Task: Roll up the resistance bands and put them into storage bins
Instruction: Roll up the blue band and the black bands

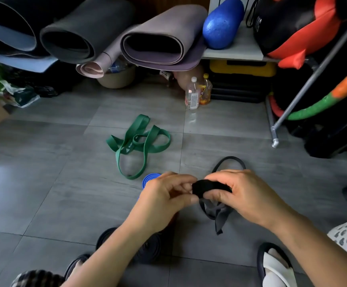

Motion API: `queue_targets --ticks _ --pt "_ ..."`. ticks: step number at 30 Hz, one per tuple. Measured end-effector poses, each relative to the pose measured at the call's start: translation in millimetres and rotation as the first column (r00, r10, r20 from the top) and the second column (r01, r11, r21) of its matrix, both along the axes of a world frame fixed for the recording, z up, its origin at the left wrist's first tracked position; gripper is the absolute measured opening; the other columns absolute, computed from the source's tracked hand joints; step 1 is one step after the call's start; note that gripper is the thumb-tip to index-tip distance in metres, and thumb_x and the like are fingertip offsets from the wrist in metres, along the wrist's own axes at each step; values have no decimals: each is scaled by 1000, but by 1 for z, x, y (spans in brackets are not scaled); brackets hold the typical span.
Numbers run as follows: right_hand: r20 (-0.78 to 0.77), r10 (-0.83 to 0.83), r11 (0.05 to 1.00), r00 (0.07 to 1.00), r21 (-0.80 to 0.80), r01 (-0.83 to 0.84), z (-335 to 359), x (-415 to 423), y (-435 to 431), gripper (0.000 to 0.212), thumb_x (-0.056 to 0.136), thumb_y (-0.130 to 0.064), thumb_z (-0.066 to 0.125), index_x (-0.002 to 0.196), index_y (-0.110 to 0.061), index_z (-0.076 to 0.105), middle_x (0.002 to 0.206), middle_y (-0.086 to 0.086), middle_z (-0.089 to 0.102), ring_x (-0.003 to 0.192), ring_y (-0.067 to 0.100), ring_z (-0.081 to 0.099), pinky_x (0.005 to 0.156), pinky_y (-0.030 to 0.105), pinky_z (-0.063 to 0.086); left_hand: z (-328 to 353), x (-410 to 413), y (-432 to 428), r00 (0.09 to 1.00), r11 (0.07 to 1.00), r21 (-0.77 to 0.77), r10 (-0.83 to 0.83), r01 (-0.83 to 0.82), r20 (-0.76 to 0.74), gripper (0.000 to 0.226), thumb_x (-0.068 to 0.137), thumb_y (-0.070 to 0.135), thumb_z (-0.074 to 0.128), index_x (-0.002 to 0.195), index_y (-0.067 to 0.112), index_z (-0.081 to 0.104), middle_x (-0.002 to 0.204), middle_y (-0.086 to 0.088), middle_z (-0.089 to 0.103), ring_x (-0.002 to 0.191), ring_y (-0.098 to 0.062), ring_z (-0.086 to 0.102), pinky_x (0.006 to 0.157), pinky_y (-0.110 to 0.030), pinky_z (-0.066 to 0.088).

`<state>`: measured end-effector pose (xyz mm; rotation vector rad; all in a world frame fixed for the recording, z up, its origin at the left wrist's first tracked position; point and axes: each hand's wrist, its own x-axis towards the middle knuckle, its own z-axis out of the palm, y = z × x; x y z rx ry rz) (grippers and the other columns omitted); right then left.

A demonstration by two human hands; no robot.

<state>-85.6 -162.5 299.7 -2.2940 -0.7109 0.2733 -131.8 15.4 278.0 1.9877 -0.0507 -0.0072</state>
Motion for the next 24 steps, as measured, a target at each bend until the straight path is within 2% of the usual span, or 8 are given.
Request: queue_targets --ticks 4,7,9,12,14,16,19,24 --pt "-42 5 993 999 118 0 -5 -4 3 25 73 -44 66 90 -26 71 77 -4 64 75 10 59 69 26 45 3 -1 -7 997 997 49 57 -54 -49 39 63 5 81 71 39 62 62 11 56 60 1 53 63 -10 44" --pt "-58 -72 966 996 243 84 -13 -8 8 39 67 -55 63 93 -29 72 84 -10 54 85 4 54 73 15 43 10 -3 -12 982 980 -170 69 -99 -174 27 67 2 78 70 26 66 61 3 63 57 -6 57 56 -16 47" --pt "-83 -118 949 990 284 137 -13 -9 12 37 68 -54 62 96 -31 70 87 -10 48 89 0 50 77 7 38 15 -4 -12 980 945 -315 21 -84 -199 25 71 -3 73 77 21 69 63 -2 66 57 -10 59 56 -18 50" --pt "-158 -143 919 977 345 190 -13 -13 17 42 71 -59 58 103 -32 67 91 -7 50 93 -1 51 81 3 35 20 -5 -13 978 862 -500 -18 -89 -205 24 72 -3 68 84 18 70 65 3 69 59 -7 62 58 -17 51" --pt "-177 -125 903 976 387 186 -13 -15 20 51 70 -67 52 111 -37 61 95 -10 54 98 1 54 85 5 36 21 -5 -13 976 776 -612 18 -152 -219 20 65 3 66 74 18 75 67 3 70 62 -6 65 59 -18 53" --pt "-196 -102 894 975 412 176 -12 -17 21 44 76 -57 51 117 -41 53 97 -16 56 99 2 57 85 9 41 23 -5 -13 974 703 -684 56 -196 -222 21 62 5 65 69 21 76 67 2 70 62 -7 65 60 -18 53" --pt "-183 -134 870 974 450 204 -12 -20 23 25 86 -45 56 111 -40 54 104 -13 63 96 0 59 77 4 42 20 -6 -15 973 676 -706 77 -211 -217 20 63 5 74 73 23 76 70 0 69 63 -11 65 62 -19 53" --pt "-263 -99 886 960 416 206 -18 -24 26 45 73 -58 49 110 -33 59 91 -15 65 81 3 63 78 24 48 14 -8 -14 970 629 -743 81 -228 -230 19 63 6 65 75 18 75 73 -3 69 66 -14 66 66 -22 55"
